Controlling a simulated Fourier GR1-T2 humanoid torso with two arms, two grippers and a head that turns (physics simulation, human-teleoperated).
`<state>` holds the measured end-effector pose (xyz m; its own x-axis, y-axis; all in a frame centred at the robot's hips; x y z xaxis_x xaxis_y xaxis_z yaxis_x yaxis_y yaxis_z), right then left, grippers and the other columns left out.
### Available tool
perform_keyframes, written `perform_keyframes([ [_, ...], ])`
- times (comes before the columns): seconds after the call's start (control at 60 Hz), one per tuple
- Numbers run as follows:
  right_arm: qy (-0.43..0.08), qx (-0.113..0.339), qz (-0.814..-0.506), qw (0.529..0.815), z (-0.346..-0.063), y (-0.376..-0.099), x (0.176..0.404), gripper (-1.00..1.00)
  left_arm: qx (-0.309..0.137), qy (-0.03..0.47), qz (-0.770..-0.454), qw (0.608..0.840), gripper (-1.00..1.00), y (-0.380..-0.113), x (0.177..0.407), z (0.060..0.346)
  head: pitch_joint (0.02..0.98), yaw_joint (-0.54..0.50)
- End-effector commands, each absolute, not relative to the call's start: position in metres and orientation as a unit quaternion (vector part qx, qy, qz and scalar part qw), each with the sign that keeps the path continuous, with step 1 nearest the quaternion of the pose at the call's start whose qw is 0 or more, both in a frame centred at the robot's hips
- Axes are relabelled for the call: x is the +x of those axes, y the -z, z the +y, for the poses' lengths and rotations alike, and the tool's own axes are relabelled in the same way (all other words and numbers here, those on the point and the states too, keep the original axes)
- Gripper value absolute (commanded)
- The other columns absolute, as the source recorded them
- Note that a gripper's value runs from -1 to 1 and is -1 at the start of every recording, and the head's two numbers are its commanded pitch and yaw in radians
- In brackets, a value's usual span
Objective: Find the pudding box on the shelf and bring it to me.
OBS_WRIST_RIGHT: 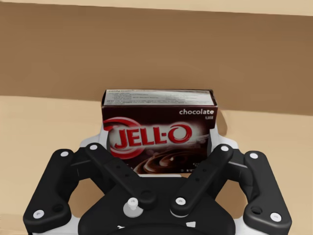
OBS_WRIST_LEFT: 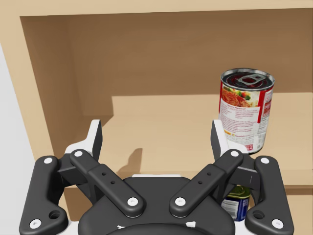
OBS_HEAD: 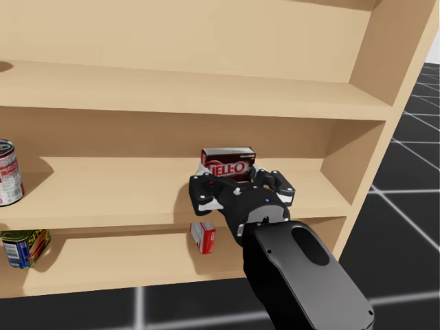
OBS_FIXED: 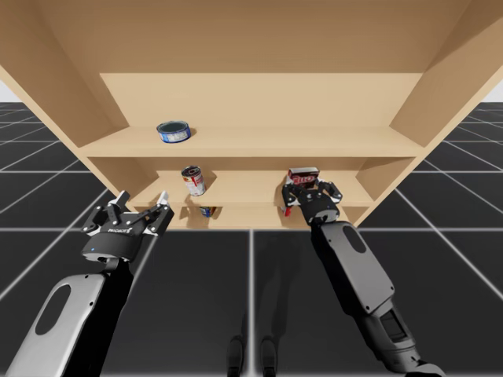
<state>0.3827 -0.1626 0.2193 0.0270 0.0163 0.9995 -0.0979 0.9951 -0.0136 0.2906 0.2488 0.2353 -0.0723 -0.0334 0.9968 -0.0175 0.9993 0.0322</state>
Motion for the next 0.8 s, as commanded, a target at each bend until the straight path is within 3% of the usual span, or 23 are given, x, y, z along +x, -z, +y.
perform_keyframes([
  [0.017, -0.013, 0.004, -0.702, 0.712, -0.169, -0.221, 0.380, 1.00, 0.017, 0.007, -0.732, 0.681, -1.00, -0.235, 0.290, 0.248, 0.536, -0.24],
  [0.217, -0.017, -0.009, -0.725, 0.689, -0.175, -0.242, 0.355, 1.00, 0.018, 0.007, -0.732, 0.681, -1.00, -0.235, 0.290, 0.247, 0.530, -0.23],
  [0.533, -0.043, -0.025, -0.747, 0.663, -0.185, -0.257, 0.294, 1.00, 0.018, 0.007, -0.732, 0.681, -1.00, -0.236, 0.290, 0.247, 0.531, -0.22],
  [0.8, -0.069, -0.040, -0.776, 0.625, -0.195, -0.274, 0.235, 1.00, 0.019, 0.007, -0.733, 0.680, -1.00, -0.236, 0.289, 0.247, 0.529, -0.22],
])
